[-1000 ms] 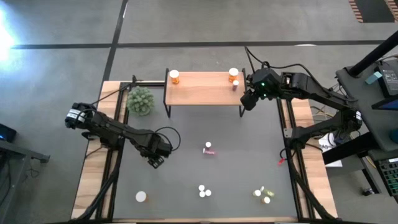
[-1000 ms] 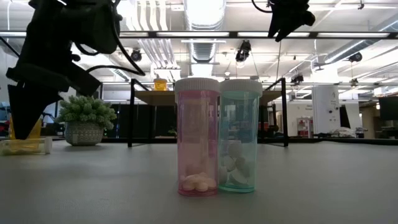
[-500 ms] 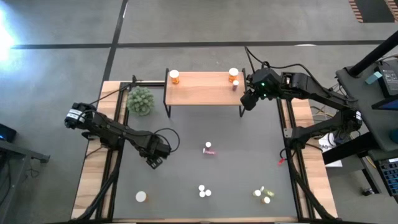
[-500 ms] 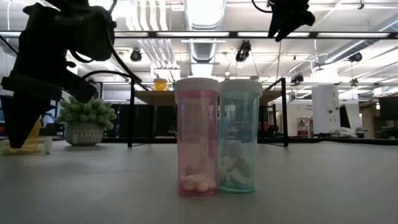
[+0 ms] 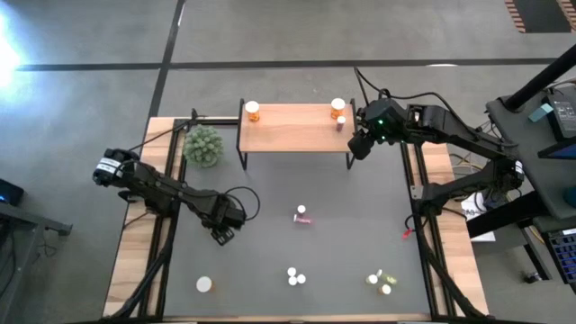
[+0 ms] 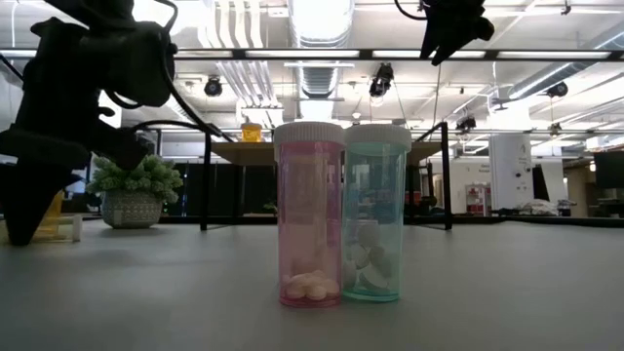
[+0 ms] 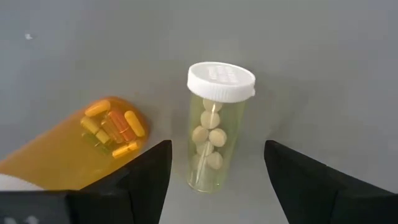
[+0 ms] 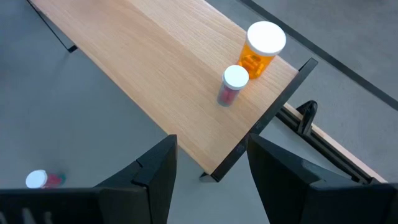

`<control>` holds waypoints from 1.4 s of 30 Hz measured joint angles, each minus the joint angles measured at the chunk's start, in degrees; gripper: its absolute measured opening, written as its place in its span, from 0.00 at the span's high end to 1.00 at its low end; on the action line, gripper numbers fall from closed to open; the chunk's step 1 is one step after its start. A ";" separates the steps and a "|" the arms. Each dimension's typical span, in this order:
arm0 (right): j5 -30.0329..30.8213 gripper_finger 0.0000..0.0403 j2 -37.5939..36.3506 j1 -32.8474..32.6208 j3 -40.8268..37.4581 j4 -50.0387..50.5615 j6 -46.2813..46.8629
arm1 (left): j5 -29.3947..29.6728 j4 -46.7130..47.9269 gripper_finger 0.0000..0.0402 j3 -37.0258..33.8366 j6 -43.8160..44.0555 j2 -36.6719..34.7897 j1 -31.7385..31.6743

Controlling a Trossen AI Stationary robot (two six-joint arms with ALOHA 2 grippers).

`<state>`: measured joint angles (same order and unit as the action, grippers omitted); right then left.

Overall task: Pick and place medicine bottles onto shelf by color
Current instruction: Put the small yellow pill bottle on the shelf

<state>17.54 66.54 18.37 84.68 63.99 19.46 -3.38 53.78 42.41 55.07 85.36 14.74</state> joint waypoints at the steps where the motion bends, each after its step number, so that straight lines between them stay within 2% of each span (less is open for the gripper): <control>1: 0.02 0.54 0.00 0.02 0.00 0.00 0.00 | -0.23 -0.10 0.40 -0.12 0.00 0.00 0.00; 6: 0.01 0.54 0.00 0.01 0.00 0.00 0.00 | -0.82 -0.28 0.45 -0.30 0.00 0.00 0.00; 15: 0.02 0.54 0.00 0.01 0.00 0.00 0.00 | -1.07 -0.66 0.68 -0.37 0.00 0.00 0.00; 21: 0.00 0.54 0.00 0.02 0.00 0.00 0.00 | -1.55 -0.82 0.78 -0.01 0.09 0.01 0.00; 30: 0.00 0.54 0.00 0.00 0.00 0.00 0.00 | -1.62 -1.27 0.79 3.68 3.14 0.02 0.00; 42: 0.02 0.54 0.00 0.02 0.00 0.00 0.00 | -0.33 -6.94 0.79 16.68 2.45 -0.02 0.00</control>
<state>17.56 66.54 18.39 84.68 63.99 19.46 -3.71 46.84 59.10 57.52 85.34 14.74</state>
